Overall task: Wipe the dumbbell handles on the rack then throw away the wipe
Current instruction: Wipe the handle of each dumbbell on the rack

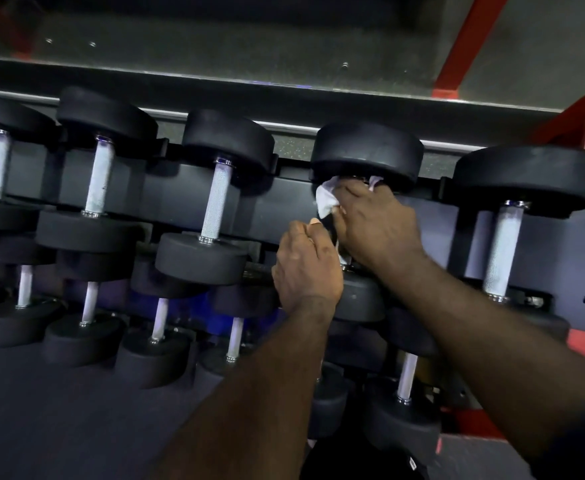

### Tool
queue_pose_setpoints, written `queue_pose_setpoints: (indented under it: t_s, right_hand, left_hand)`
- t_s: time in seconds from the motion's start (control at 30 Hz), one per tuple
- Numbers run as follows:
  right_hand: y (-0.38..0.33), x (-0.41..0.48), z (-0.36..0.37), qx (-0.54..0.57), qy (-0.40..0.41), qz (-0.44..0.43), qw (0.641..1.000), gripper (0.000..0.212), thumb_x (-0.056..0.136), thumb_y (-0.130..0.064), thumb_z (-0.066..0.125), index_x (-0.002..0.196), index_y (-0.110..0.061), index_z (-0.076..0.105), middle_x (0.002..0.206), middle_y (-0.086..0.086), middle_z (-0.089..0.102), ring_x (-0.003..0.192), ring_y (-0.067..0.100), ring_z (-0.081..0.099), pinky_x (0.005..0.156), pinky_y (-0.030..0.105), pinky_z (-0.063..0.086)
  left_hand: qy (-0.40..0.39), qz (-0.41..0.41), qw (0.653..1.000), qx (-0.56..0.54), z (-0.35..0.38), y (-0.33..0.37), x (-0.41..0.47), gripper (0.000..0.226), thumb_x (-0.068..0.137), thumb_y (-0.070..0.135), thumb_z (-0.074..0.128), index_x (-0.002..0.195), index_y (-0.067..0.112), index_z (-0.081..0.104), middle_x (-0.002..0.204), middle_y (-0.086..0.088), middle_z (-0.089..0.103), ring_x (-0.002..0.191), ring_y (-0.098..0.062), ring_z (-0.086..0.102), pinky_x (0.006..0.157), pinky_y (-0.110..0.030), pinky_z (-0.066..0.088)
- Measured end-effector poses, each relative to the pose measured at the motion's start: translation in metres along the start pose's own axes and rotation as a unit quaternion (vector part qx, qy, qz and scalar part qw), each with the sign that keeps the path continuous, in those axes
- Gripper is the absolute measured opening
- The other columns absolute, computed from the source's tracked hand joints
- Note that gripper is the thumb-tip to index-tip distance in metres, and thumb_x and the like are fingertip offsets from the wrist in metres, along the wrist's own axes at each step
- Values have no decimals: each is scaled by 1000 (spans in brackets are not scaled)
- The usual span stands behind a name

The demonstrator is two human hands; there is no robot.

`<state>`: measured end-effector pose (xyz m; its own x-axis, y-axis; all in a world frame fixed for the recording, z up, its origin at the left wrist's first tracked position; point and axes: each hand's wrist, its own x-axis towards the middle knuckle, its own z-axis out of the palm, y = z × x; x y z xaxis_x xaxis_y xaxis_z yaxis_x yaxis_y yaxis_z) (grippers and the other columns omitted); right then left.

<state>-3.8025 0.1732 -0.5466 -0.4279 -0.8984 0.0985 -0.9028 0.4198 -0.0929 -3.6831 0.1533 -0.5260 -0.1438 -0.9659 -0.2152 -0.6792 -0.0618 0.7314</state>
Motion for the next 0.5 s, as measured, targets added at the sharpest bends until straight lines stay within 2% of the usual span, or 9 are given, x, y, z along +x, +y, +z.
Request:
queue_pose_setpoints:
  t_s: [0.1,0.17,0.23,0.3,0.33,0.4,0.43,0.5]
  right_hand:
    - [9,-17,-8,33,40,3,999,37,103,-40,44,139,-36,50,143,-19,49,104,26,55,63,38,56]
    - [9,-10,-3,44,23,-1,999,38,100,-35,46,138,-35,51,140,-15,54,98,29,61,66,41,58]
    - [2,13,2,25,-17,11,999,34,92,-32,48,123,-26,60,121,-4,67,88,35,67,65,43,59]
    - [-4,32,2,-28,-46,28,998,28,85,-32,49,105,-21,65,101,3,72,80,36,70,63,40,56]
    - [-4,34,2,-31,-48,21,998,27,85,-34,49,102,-20,65,98,3,71,79,36,70,61,38,54]
    - [5,20,6,14,-32,-7,999,25,91,-36,44,104,-22,61,107,-1,67,84,36,66,61,37,48]
    - [10,7,8,51,-30,-37,998,25,94,-37,42,108,-25,58,116,-5,64,90,35,63,66,38,48]
    - [21,-17,13,139,-69,-129,979,26,98,-40,45,116,-29,59,127,-13,59,106,26,62,86,42,46]
  left_hand:
    - [7,6,1000,-9,0,-2,1,35,110,40,39,98,14,59,105,-8,66,97,-32,59,82,-43,42]
    - [5,7,1000,-10,1,-3,2,35,109,41,39,98,14,59,104,-7,66,96,-31,59,83,-44,45]
    - [4,8,1000,-8,0,-3,1,36,109,43,38,98,15,58,103,-6,65,96,-31,59,84,-46,47]
    - [0,7,1000,-5,0,-1,1,34,109,44,37,95,18,55,102,-4,64,95,-29,59,84,-47,48]
    - [-1,7,1000,-4,0,-1,1,33,109,44,37,94,19,53,101,-3,64,94,-29,58,84,-47,47]
    - [0,15,1000,-2,1,-3,2,34,109,43,38,94,18,55,102,-5,65,95,-30,59,84,-47,47]
    - [1,18,1000,-1,1,-4,1,35,109,43,38,96,16,56,103,-6,65,96,-30,59,84,-47,47]
    - [0,19,1000,1,2,-5,1,36,109,43,38,101,15,59,106,-7,66,99,-31,59,86,-47,47]
